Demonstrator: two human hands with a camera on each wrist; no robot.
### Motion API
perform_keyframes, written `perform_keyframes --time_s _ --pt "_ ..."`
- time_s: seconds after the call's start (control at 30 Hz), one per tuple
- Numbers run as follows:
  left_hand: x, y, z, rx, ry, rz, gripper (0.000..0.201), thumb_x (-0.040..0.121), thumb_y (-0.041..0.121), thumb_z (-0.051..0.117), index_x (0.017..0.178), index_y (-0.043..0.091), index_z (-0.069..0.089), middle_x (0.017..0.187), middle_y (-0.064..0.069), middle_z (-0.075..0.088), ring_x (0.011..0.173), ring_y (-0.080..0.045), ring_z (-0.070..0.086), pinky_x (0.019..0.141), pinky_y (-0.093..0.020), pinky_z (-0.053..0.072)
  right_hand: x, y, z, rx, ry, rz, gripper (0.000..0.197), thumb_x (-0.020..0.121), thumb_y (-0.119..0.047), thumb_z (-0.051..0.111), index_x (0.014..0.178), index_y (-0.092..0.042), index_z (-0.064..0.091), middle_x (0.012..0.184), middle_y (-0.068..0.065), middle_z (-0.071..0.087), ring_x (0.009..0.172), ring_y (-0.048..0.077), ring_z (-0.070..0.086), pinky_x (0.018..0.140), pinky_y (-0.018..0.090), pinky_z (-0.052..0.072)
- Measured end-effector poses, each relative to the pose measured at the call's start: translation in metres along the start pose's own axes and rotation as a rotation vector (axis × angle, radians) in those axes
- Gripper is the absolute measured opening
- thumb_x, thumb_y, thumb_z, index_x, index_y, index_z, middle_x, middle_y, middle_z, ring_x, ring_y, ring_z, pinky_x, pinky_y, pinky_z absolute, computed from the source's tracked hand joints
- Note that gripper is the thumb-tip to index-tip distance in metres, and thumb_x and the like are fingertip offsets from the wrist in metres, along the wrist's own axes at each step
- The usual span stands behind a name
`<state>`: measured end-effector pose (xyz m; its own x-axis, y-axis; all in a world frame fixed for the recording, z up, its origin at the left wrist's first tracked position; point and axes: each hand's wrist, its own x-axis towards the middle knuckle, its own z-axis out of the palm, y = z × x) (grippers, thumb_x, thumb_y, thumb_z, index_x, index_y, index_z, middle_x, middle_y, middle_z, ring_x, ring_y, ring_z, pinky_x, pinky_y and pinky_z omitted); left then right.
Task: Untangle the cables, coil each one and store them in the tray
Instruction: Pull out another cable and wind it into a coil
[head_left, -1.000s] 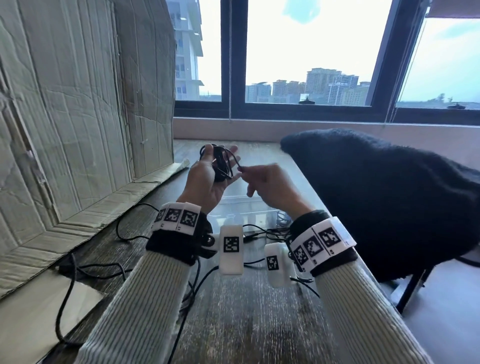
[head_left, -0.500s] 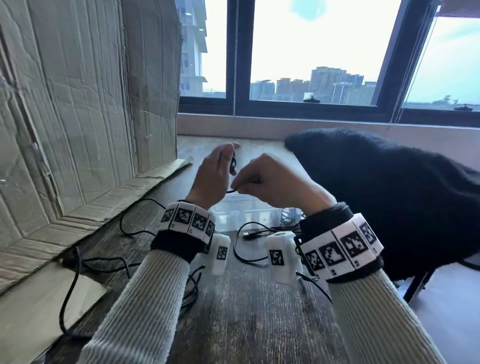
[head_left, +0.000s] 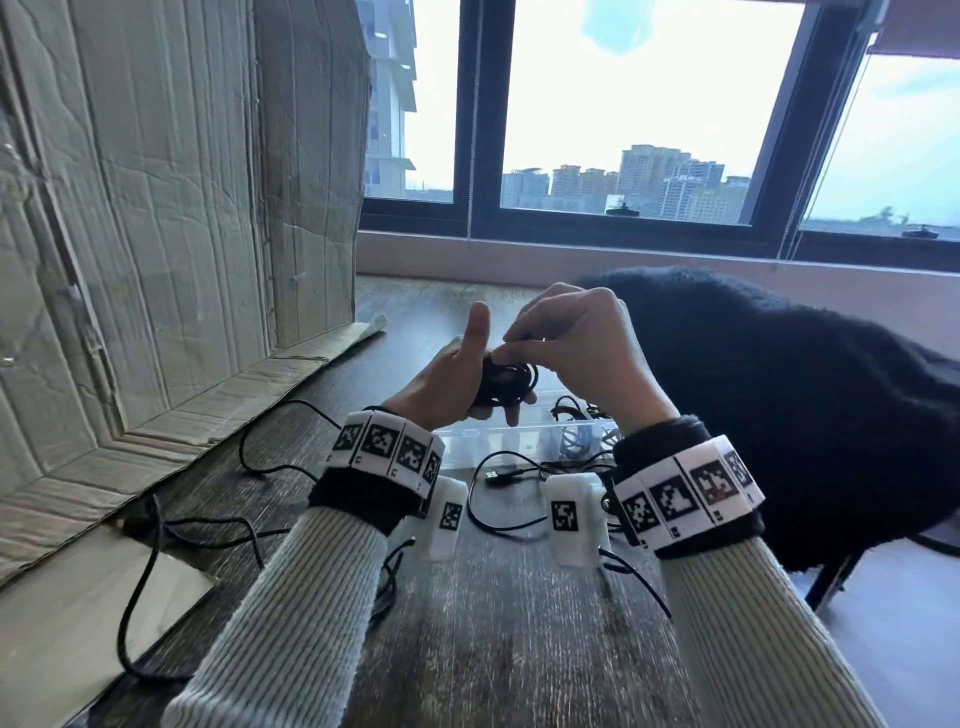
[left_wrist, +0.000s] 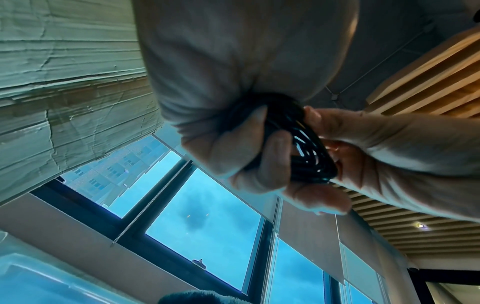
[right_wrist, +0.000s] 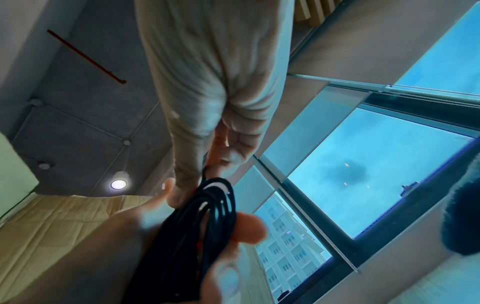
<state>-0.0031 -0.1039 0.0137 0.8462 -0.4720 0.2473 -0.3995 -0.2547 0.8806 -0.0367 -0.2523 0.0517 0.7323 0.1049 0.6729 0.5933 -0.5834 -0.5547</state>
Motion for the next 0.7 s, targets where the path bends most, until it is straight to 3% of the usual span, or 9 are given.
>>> perform_keyframes --time_s 0.1,0.23,0.33,0.4,0.5,0.57,0.63,0.67,0.7 --pt "-0.001 0.004 0.003 -0.001 -0.006 0.005 0.095 0.094 0.051 -0.011 0.097 -0.006 0.065 0.056 0.001 0.067 0.040 -0.002 0.055 0.038 -0.011 0.034 0.000 0.008 -0.001 -0.037 -0.031 -0.001 0.015 0.067 -0.027 0.086 0.078 -0.020 0.080 0.089 -0.008 0.063 0.073 0.002 0.054 0.069 0.015 0.041" --pt "-0.001 0.002 0.002 0.019 0.037 0.016 0.085 0.095 0.053 -0.006 0.089 0.000 0.061 0.067 -0.023 0.066 0.036 -0.008 0.051 0.036 -0.015 0.034 0.000 0.008 -0.001 -0.112 -0.110 0.003 0.011 0.075 -0.025 0.080 0.084 -0.020 0.080 0.084 -0.008 0.065 0.075 0.003 0.057 0.072 0.014 0.044" --pt "0.000 -0.002 -0.001 0.063 0.081 -0.015 0.081 0.093 0.057 -0.003 0.094 0.008 0.061 0.066 -0.020 0.068 0.041 -0.016 0.052 0.038 -0.017 0.036 -0.001 0.006 0.001 -0.207 -0.160 -0.030 0.010 0.083 -0.023 0.073 0.091 -0.021 0.079 0.090 -0.003 0.072 0.082 0.012 0.065 0.082 0.028 0.051" --pt "0.000 -0.002 -0.002 0.061 0.107 -0.016 0.079 0.093 0.057 -0.003 0.080 0.013 0.060 0.062 -0.016 0.068 0.041 -0.017 0.049 0.038 -0.018 0.035 -0.003 0.004 0.002 -0.263 -0.274 -0.053 0.016 0.085 -0.021 0.067 0.096 -0.021 0.078 0.094 0.000 0.074 0.084 0.019 0.068 0.085 0.037 0.053" --pt "0.000 0.002 0.002 -0.010 0.075 0.035 0.080 0.096 0.053 -0.003 0.071 0.015 0.062 0.056 -0.013 0.064 0.035 -0.012 0.044 0.037 -0.017 0.032 -0.006 -0.001 0.007 -0.222 -0.410 -0.063 0.021 0.084 -0.016 0.060 0.094 -0.025 0.076 0.069 -0.004 0.074 0.067 0.012 0.069 0.077 0.029 0.056" --pt "0.002 0.003 0.003 -0.011 0.055 0.034 0.083 0.096 0.052 -0.003 0.080 0.007 0.065 0.054 -0.011 0.063 0.033 -0.010 0.046 0.038 -0.018 0.032 -0.006 -0.001 0.009 -0.189 -0.385 -0.046 0.019 0.086 -0.012 0.061 0.086 -0.022 0.077 0.058 -0.006 0.070 0.060 0.005 0.068 0.073 0.019 0.054" --pt "0.005 0.002 0.003 0.037 0.062 0.031 0.087 0.096 0.053 -0.001 0.109 -0.011 0.058 0.052 -0.009 0.063 0.034 -0.010 0.050 0.038 -0.019 0.035 -0.006 -0.001 0.009 -0.133 -0.363 -0.023 0.019 0.085 -0.010 0.061 0.081 -0.018 0.078 0.056 -0.004 0.070 0.059 0.005 0.069 0.069 0.016 0.053" --pt "0.006 0.000 0.001 0.071 0.075 0.035 0.088 0.096 0.053 0.001 0.115 -0.014 0.054 0.051 -0.007 0.064 0.036 -0.011 0.052 0.039 -0.020 0.038 -0.006 -0.001 0.009 -0.119 -0.370 -0.016 0.018 0.085 -0.010 0.062 0.080 -0.018 0.078 0.057 -0.004 0.070 0.060 0.006 0.070 0.068 0.015 0.053" --pt "0.007 -0.002 0.000 0.103 0.090 0.045 0.084 0.097 0.053 0.003 0.110 -0.009 0.058 0.051 -0.006 0.064 0.039 -0.014 0.056 0.042 -0.022 0.041 -0.006 0.001 0.009 -0.114 -0.383 -0.009 0.017 0.084 -0.012 0.064 0.079 -0.019 0.078 0.059 -0.005 0.071 0.060 0.007 0.070 0.068 0.018 0.054"
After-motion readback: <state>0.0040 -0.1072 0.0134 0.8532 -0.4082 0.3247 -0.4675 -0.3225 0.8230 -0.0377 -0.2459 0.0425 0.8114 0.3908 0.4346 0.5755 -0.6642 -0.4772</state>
